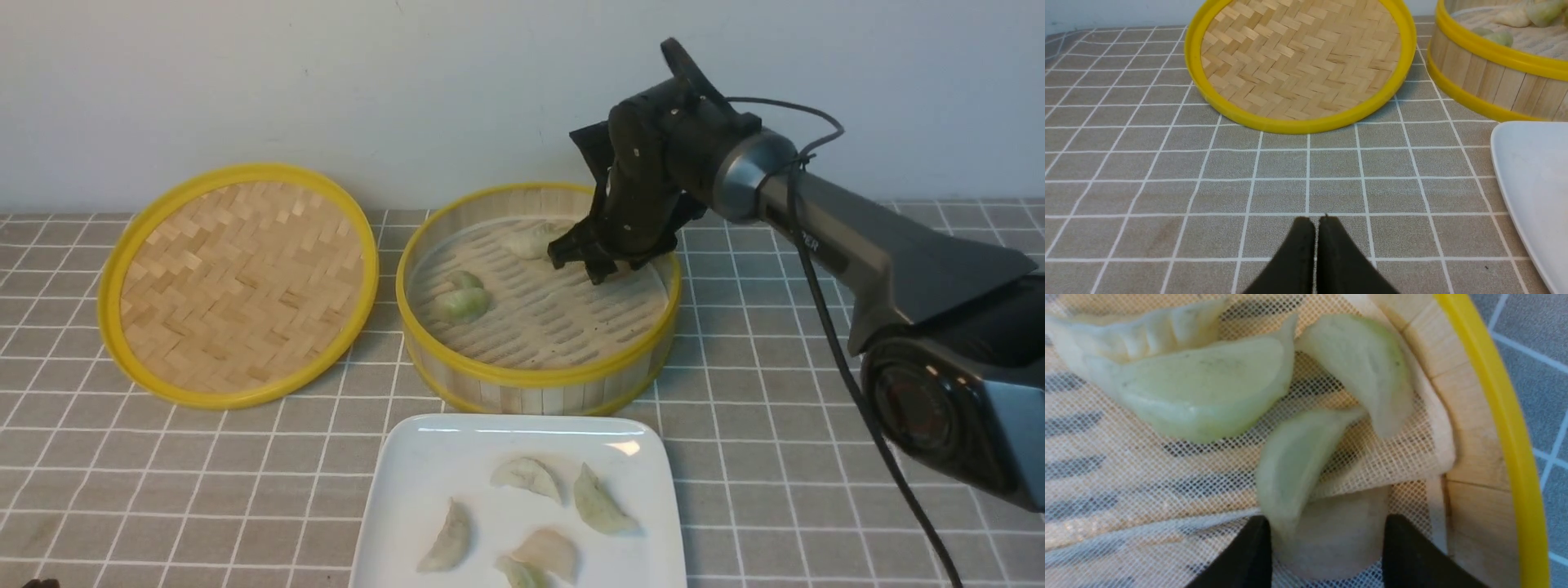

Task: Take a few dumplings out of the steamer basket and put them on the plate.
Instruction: Use the right arm to grab a dumpling from inside the steamer, then use the right arm to put the dumpling into the plate

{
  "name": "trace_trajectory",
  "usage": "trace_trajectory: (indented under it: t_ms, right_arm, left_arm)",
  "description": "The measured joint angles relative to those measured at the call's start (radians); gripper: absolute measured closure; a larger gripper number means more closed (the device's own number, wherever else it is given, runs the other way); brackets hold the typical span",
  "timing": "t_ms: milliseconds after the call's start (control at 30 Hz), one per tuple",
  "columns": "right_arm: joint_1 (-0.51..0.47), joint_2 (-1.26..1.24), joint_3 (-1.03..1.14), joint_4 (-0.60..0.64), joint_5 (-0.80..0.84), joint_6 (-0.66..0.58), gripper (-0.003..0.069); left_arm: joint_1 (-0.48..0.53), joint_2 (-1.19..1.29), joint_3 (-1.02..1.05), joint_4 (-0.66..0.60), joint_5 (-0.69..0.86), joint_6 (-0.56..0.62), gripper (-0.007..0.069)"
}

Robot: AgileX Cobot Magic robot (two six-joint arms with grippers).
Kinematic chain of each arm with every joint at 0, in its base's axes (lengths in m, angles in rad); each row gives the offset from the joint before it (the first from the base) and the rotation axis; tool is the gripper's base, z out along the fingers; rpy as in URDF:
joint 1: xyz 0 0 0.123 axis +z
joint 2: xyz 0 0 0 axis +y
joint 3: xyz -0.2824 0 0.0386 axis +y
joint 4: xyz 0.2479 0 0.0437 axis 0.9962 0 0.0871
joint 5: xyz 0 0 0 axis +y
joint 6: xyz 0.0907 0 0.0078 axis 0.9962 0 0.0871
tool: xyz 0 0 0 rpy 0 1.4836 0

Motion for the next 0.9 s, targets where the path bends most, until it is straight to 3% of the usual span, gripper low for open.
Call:
trace_trajectory:
  t_ms: [233,533,700,900]
  right_arm:
    - [0.001,0.017,-0.135,0.122,0.099,-0.053,0.0342]
    - [0.019,-0.065,-0.17,0.14,0.106,-0.059,0.0342]
    - [0.054,-0.186,-0.022,0.147,0.106,-0.067,0.0342]
    - [0.15,-0.436,0.305,0.18,0.105,-0.089,0.0342]
  left_arm:
    - [0.0,0.0,0.0,0.0,0.0,0.0,0.0629]
    - [0.0,0.0,0.0,0.0,0.0,0.0,0.0629]
    - [0.0,0.0,0.0,0.0,0.0,0.0,0.0629]
    - [0.0,0.0,0.0,0.0,0.0,0.0,0.0629]
